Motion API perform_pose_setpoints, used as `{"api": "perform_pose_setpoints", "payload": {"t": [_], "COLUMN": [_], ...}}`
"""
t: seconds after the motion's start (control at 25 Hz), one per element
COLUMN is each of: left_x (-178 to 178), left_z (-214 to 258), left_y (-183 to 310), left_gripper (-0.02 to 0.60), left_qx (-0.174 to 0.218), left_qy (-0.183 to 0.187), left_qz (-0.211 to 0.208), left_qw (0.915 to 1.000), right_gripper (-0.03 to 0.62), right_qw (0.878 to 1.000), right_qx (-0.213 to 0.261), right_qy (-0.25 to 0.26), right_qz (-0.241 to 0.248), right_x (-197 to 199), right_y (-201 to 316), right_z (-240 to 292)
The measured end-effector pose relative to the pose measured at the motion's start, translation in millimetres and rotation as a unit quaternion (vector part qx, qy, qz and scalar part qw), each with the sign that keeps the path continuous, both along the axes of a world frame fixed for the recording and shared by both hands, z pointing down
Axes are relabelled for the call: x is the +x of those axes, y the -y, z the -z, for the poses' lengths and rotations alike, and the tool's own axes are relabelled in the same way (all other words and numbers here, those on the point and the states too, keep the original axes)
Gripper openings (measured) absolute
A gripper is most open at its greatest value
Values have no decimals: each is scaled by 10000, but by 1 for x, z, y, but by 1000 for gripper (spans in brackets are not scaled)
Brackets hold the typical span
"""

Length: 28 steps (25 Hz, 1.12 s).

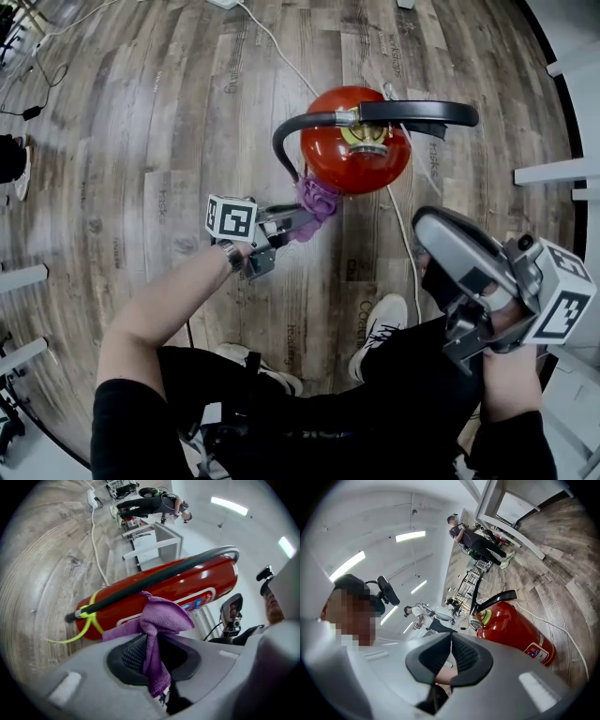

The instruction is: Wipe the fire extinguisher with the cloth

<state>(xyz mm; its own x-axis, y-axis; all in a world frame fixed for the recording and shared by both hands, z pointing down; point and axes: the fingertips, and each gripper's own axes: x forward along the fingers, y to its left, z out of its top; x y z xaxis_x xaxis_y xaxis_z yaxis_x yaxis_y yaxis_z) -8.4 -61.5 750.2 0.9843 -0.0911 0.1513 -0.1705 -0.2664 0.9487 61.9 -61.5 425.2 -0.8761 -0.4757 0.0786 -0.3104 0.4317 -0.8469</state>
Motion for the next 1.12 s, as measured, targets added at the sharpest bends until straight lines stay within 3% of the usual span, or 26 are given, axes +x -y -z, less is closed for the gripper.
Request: {"api": "perform_pose_setpoints", "payload": {"t": [0.12, 0.24, 0.36, 0.44, 0.52, 0.6, 0.68, 0.8, 0.88, 1.0, 1.12], "left_x": [3, -12, -39, -55, -69, -78, -81, -71, -53, -24, -3], "left_z": [78, 166, 236, 268, 292, 310, 318, 311, 301, 296, 305], "left_y": [-2, 4, 21, 32, 44, 56, 67, 79, 78, 74, 73], "left_gripper": [58, 58, 58, 58, 60, 58, 60, 60, 60, 60, 60], "left_qx": [406, 919, 1676, 2205, 2768, 3325, 3852, 4289, 4287, 4210, 4409], "left_qy": [-757, -1624, -1903, -1693, -1257, -658, 118, 1127, 1283, 1136, 1103], "left_qz": [-62, 243, 618, 753, 811, 773, 622, 146, -227, -594, -783], "left_qw": [9963, 9821, 9653, 9576, 9492, 9376, 9207, 8962, 8940, 8979, 8873], "right_gripper": [3, 2, 2, 14, 29, 14, 8, 6, 6, 6, 6], "right_qw": [10000, 9999, 9995, 9985, 9984, 9993, 9994, 9992, 9992, 9992, 9987], "right_qx": [12, 51, 304, 459, 380, 85, -101, -10, 74, 133, 216], "right_qy": [4, 72, -68, -291, -404, -337, -257, -303, -309, -267, -354], "right_qz": [-24, -56, -29, 19, 74, 144, 209, 246, 238, 268, 308], "right_x": [0, 2, 1, 0, -1, -4, -8, -12, -13, -13, -12], "right_y": [-2, -2, 0, 2, 5, 5, 4, 2, 1, 0, -1], "right_z": [0, 4, 6, 0, -12, -23, -26, -22, -17, -12, -12]}}
